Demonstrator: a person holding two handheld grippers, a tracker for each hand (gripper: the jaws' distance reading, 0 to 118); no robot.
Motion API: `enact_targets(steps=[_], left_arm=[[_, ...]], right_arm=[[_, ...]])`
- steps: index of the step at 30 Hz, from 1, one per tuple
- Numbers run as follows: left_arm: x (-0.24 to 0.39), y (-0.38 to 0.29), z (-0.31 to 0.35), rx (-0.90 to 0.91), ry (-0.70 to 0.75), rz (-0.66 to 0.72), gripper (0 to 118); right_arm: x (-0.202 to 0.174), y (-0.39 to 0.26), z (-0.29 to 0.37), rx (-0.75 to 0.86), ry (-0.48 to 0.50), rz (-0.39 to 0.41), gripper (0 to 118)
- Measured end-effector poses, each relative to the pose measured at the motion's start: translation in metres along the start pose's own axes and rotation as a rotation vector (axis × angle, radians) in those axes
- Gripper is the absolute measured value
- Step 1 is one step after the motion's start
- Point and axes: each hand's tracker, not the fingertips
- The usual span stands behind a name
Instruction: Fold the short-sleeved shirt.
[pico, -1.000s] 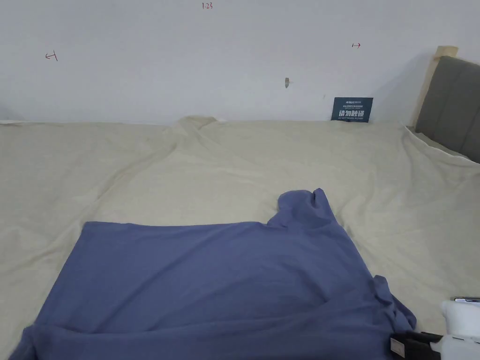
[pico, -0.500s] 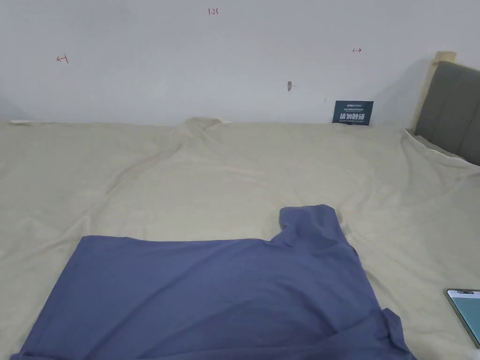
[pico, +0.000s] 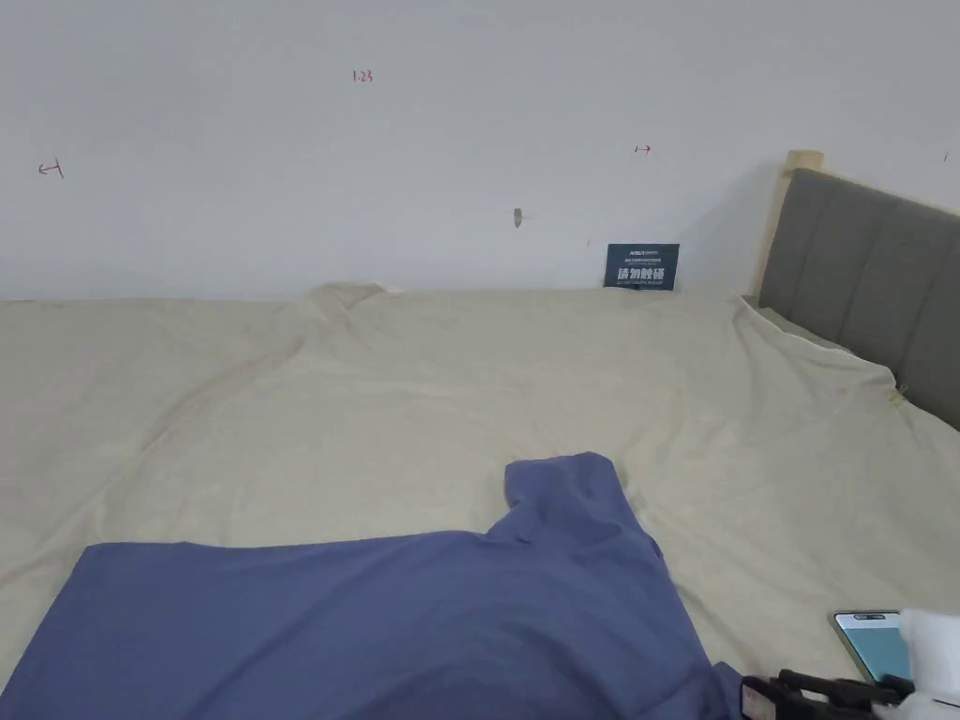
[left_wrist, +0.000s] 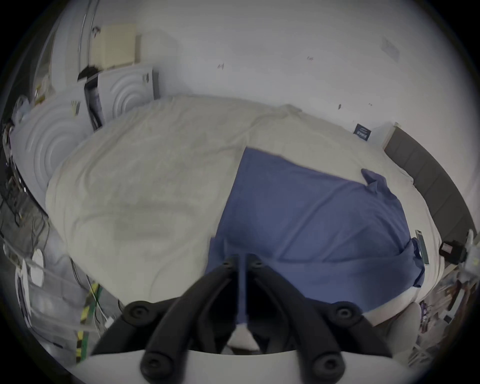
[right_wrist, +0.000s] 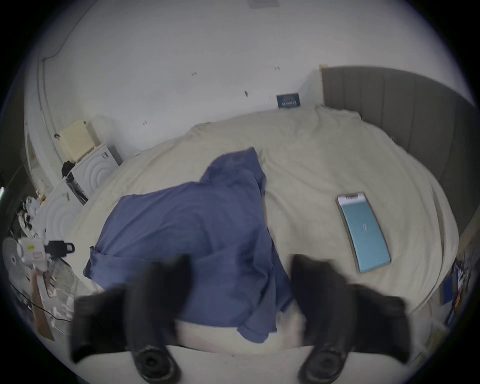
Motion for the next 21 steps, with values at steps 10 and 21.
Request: enact_targets(steps=[10,21], left_arm=[[0.054,0.064,-0.045,0.044,-0.059,-0.094,0],[0.064,0.083,-0.117,-0.042,0.039,-0.162,0]], right_arm=[[-0.013,0.078,-0.086,-0.029,-0.009,0.062,0],[0.026,0.167,-0.262,-0.251,-0.062,-0.011,90]])
